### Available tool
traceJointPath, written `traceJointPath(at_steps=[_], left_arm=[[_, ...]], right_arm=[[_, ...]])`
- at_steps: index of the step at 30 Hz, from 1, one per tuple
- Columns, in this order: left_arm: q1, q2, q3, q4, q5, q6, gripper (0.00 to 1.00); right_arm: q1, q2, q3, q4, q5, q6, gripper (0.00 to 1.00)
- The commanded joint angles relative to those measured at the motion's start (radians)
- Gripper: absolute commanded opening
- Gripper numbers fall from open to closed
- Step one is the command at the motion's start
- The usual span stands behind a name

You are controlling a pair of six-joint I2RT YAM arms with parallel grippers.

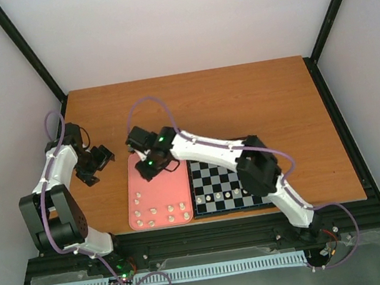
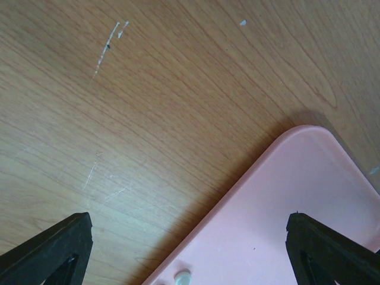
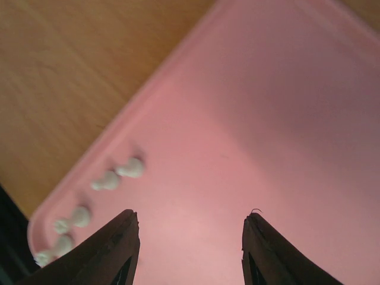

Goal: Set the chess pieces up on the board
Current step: Pick up the chess piece from the storage box.

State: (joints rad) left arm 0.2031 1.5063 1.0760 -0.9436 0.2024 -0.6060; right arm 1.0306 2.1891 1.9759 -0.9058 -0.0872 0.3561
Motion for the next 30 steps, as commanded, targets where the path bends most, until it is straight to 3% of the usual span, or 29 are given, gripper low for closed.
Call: traceJointPath(at_steps=[1,10,30], left_arm=[[0.009,-0.014,0.044,-0.018,-0.017,-0.006,1.00],[0.010,0.002,0.045,-0.008,0.002,-0.012,1.00],[0.009,0.010,0.042,-0.002,0.005,-0.015,1.00]], right_arm=[[0.043,0.130,0.146,-0.035,-0.130,-0.075,0.47],[0.066,0.283,0.322,-0.081,-0.202,-0.091,0.48],[0.069,0.379,0.368,-0.078,-0.244,-0.083,0.39]])
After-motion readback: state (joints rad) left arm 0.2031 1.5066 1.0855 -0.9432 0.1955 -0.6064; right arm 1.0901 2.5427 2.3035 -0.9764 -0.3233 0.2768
